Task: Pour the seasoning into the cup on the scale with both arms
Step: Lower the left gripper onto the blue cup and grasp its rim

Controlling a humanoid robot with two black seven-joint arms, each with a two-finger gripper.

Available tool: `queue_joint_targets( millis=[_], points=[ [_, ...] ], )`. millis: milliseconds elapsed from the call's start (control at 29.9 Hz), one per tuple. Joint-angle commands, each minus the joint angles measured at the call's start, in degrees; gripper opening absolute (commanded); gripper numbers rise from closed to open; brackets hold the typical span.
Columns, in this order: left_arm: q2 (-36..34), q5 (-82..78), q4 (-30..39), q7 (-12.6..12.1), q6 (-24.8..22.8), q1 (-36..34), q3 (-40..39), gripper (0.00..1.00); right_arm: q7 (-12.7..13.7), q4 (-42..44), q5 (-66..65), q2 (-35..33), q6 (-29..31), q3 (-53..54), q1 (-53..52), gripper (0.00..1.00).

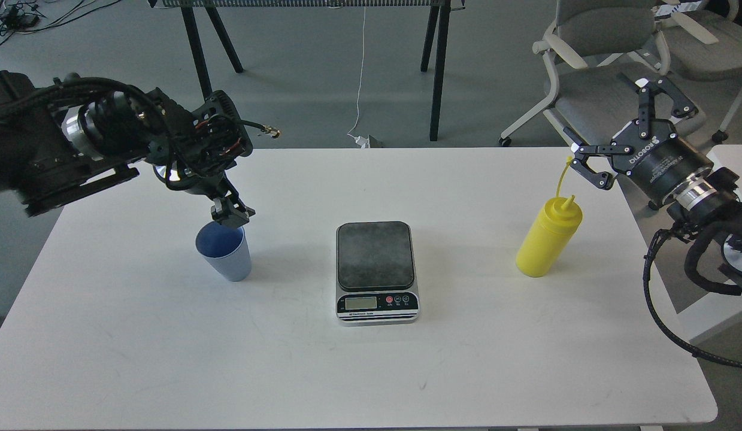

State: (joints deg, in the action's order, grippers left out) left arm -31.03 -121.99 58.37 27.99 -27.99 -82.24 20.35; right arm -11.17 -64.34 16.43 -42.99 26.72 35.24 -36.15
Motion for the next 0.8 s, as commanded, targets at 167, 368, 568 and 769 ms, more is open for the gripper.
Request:
queue_joint_targets(
  millis=[167,368,568,769],
  points=[
    [0.18,0.61,-4.66,0.01,-0.01,1.20,6.46,0.96,0.00,0.00,0.00,0.02,0.00,0.00,0.47,0.99],
    [2.20,0.96,-8.63,0.01,-0.01,2.96,6.46,0.93,0.00,-0.08,0.00,0.02,0.00,0.00,1.17,0.99],
    [2.99,1.49,-8.89,0.01,-0.01,3.31,5.85,0.93,0.00,0.00,0.00,0.02,0.00,0.09,1.35,0.99],
    [4.75,2.11,-10.91,0.01,-0.01,4.89,5.93,0.91,0.00,0.00,0.00,-0.25,0.00,0.18,1.43,0.99]
  ],
)
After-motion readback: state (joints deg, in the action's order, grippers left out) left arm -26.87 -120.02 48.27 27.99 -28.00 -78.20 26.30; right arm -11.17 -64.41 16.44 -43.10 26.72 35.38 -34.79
